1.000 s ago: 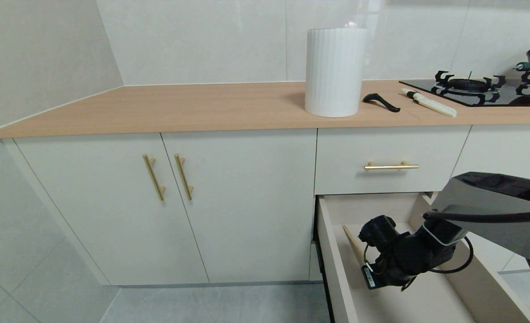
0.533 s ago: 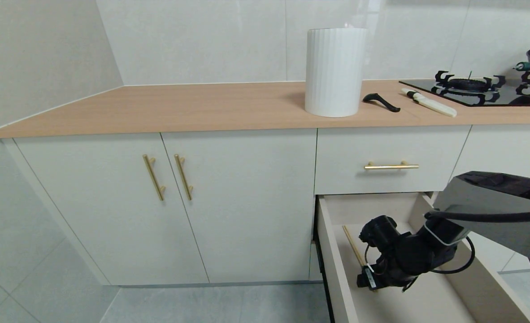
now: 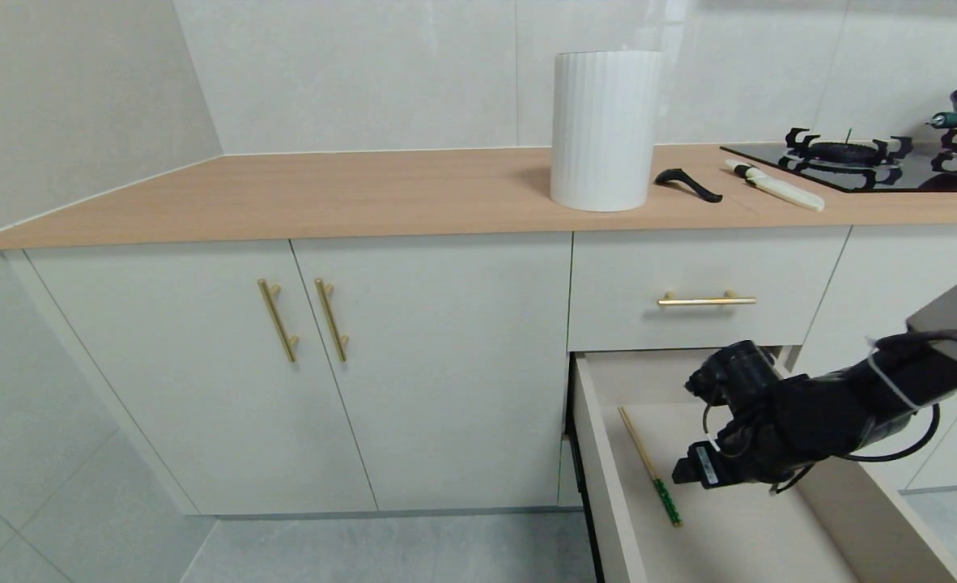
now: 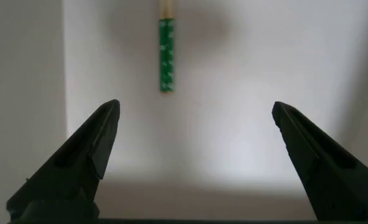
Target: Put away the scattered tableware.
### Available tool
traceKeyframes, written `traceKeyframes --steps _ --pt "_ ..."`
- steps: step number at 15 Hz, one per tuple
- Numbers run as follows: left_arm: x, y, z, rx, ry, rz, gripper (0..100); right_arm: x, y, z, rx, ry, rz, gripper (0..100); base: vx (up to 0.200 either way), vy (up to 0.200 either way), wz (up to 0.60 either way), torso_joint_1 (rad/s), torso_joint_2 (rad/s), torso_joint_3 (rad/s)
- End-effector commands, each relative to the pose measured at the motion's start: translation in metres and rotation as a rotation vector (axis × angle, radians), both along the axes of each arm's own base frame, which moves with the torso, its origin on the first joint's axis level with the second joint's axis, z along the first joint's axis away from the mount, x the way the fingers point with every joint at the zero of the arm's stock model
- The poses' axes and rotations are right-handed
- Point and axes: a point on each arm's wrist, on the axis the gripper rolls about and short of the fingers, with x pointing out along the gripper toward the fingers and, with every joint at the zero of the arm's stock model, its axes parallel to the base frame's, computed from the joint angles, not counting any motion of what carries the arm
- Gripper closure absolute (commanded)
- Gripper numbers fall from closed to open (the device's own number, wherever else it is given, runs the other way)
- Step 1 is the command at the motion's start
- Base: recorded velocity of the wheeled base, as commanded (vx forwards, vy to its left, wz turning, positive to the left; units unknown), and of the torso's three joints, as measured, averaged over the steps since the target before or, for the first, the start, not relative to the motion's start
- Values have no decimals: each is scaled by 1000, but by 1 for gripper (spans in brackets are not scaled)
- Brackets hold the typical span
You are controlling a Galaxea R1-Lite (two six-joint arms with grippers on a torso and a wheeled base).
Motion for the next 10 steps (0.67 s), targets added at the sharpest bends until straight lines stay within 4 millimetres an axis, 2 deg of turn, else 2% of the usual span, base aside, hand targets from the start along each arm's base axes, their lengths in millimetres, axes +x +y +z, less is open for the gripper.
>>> traceKeyframes --steps 1,5,6,8,10 --pt "0 0 0 0 0 1 0 -17 -25 69 41 -160 -13 0 0 0 0 0 0 0" --pt "0 0 0 0 0 1 0 -23 -30 85 55 -208 -20 0 0 0 0 0 0 0" --pt "0 0 0 0 0 1 0 -29 -31 99 66 -251 -20 0 0 0 0 7 -149 -154" --pt "0 0 0 0 0 1 0 -33 -32 101 57 -258 -7 0 0 0 0 27 -188 -288" --pt "0 0 0 0 0 1 0 -33 -32 100 55 -255 -4 0 0 0 0 61 -459 -344"
